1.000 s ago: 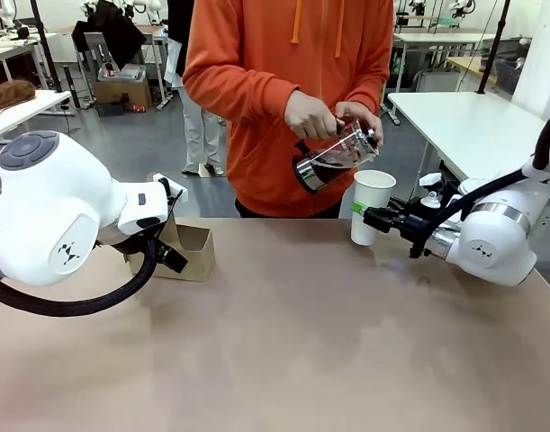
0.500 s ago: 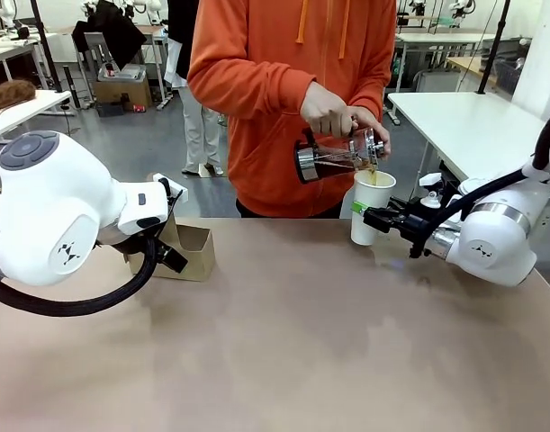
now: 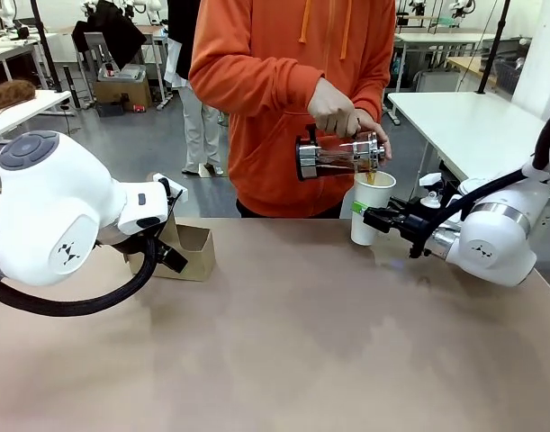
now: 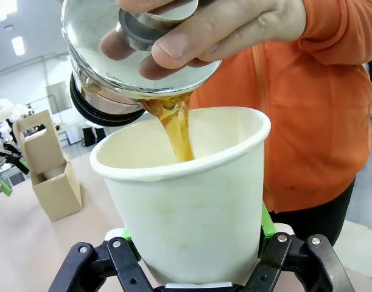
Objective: Pour a drink into a cup and package it in a carrier.
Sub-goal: When a person places the Paper Cup Lid on the 600 ml Paper Cup , lift the 600 ml Paper Cup.
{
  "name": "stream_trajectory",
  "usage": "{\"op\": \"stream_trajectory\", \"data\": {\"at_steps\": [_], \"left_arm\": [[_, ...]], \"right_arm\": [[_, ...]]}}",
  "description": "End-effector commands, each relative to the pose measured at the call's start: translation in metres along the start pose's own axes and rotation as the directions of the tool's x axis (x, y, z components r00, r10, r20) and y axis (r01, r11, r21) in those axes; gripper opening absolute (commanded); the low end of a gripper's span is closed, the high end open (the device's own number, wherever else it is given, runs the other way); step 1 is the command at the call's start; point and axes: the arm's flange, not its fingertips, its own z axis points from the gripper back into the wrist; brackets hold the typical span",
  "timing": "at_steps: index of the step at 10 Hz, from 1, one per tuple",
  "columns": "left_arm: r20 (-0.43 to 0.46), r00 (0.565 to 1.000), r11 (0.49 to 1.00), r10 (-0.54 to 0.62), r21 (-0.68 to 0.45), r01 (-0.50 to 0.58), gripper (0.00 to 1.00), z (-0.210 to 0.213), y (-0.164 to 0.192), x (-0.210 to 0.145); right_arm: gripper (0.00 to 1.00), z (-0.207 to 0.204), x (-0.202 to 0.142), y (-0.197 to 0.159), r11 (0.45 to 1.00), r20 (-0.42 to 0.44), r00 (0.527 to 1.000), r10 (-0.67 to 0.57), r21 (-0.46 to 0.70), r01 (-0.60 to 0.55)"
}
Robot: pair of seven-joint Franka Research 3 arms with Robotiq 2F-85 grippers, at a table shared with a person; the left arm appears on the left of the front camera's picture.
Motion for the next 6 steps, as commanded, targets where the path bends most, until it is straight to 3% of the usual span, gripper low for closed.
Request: {"op": "stream_trajectory", "data": {"at_steps": [1, 6], "left_arm": [[0.001, 1.0, 1.0, 0.0, -0.002, 0.0, 1.0, 0.0004, 0.0001, -0.0001], [0.001, 1.0, 1.0, 0.0, -0.002, 0.0, 1.0, 0.0004, 0.0001, -0.0001]], "right_arm": [[0.8, -0.0005, 0.0001, 0.0015, 1.0, -0.001, 1.0, -0.006, -0.002, 0.006], [0.8, -0.0005, 0.0001, 0.0015, 1.0, -0.001, 1.0, -0.006, -0.002, 0.006]]}}
